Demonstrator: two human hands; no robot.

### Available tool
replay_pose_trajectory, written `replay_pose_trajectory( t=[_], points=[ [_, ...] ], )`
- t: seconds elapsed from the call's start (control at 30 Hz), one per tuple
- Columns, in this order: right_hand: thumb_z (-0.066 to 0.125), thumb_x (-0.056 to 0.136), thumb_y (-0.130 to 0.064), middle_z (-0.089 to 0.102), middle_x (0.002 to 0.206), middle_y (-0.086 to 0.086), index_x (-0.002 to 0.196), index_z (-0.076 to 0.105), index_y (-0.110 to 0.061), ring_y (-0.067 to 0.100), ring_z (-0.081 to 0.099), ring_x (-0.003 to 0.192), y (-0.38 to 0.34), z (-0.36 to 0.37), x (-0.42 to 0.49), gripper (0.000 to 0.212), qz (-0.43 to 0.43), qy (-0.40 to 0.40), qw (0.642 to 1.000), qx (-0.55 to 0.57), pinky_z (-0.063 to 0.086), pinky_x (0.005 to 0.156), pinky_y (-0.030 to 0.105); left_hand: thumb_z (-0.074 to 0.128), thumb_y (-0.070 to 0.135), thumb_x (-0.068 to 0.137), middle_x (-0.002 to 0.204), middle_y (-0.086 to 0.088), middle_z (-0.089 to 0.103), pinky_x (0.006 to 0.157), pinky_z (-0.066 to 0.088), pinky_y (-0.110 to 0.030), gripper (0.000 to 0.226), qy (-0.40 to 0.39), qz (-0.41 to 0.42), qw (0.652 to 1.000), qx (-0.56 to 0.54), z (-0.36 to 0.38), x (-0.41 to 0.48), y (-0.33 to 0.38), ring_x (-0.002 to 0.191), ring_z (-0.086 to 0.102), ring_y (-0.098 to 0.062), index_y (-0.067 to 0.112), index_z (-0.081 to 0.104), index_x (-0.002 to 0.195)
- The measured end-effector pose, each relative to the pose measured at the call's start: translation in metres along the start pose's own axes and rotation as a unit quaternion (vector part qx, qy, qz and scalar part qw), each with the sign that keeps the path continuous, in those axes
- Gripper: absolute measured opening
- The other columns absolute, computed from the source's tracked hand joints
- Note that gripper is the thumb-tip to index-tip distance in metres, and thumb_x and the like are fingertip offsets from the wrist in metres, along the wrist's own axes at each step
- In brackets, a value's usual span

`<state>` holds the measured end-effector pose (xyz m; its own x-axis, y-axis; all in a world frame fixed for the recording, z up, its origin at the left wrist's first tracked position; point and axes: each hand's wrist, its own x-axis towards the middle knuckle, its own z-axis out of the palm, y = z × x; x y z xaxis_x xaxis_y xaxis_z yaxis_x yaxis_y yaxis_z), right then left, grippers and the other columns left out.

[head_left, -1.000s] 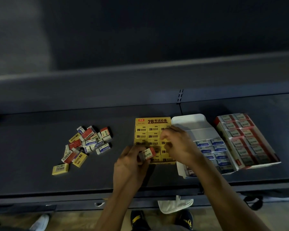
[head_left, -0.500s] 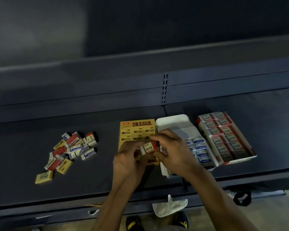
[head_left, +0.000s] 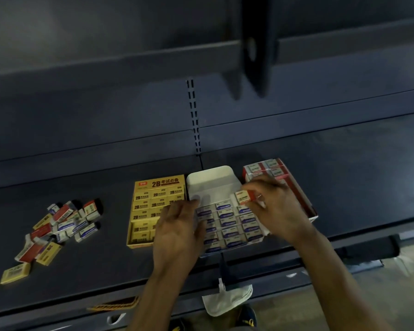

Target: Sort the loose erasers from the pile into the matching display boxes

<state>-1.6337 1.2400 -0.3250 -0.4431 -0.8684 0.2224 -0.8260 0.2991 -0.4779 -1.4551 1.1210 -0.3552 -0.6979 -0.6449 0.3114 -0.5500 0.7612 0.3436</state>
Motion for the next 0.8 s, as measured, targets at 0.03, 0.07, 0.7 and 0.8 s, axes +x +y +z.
replay_pose_trajectory(
  t=[0.03, 0.07, 0.7, 0.8],
  points=[
    [0.072, 0.078, -0.009, 0.067, 0.098, 0.006, 0.100, 0.067, -0.011, 0.021, 0.067, 0.081, 0.008, -0.007, -0.001, 0.022, 0.009, 0.005, 1.000, -0.006, 0.046, 0.069, 0.019, 0.075, 0.019, 0.071, 0.102, -0.007, 0.064, 0.071, 0.052, -0.039, 0.044, 0.000, -0.001, 1.000, 0.009, 0.002, 0.000, 0.003, 0.091, 0.058, -0.029, 0.013, 0.064, 0.113],
    [0.072, 0.076, -0.006, 0.068, 0.097, 0.008, 0.098, 0.067, -0.009, 0.023, 0.067, 0.079, 0.016, -0.013, -0.001, 0.023, 0.020, 0.012, 1.000, -0.015, 0.050, 0.069, 0.023, 0.075, 0.019, 0.072, 0.103, -0.007, 0.064, 0.072, 0.052, -0.041, 0.044, 0.000, -0.004, 1.000, 0.015, 0.004, 0.000, 0.005, 0.092, 0.057, -0.029, 0.013, 0.063, 0.114],
    [0.058, 0.088, -0.006, 0.062, 0.117, 0.004, 0.111, 0.067, -0.012, 0.018, 0.058, 0.102, 0.088, -0.024, 0.008, 0.026, 0.100, -0.005, 0.993, -0.068, 0.036, 0.083, 0.019, 0.075, 0.022, 0.075, 0.106, -0.004, 0.064, 0.072, 0.054, -0.042, 0.035, 0.009, -0.042, 0.999, -0.021, 0.023, -0.010, 0.029, 0.095, 0.058, -0.028, 0.017, 0.065, 0.108],
    [0.060, 0.086, -0.004, 0.062, 0.117, 0.003, 0.108, 0.070, -0.013, 0.021, 0.056, 0.106, 0.091, -0.021, 0.007, 0.026, 0.100, 0.013, 0.993, -0.058, 0.041, 0.089, 0.026, 0.076, 0.022, 0.075, 0.103, -0.004, 0.065, 0.073, 0.053, -0.040, 0.031, 0.012, -0.034, 0.999, -0.022, 0.027, -0.009, 0.031, 0.092, 0.059, -0.028, 0.016, 0.066, 0.104]
  ],
)
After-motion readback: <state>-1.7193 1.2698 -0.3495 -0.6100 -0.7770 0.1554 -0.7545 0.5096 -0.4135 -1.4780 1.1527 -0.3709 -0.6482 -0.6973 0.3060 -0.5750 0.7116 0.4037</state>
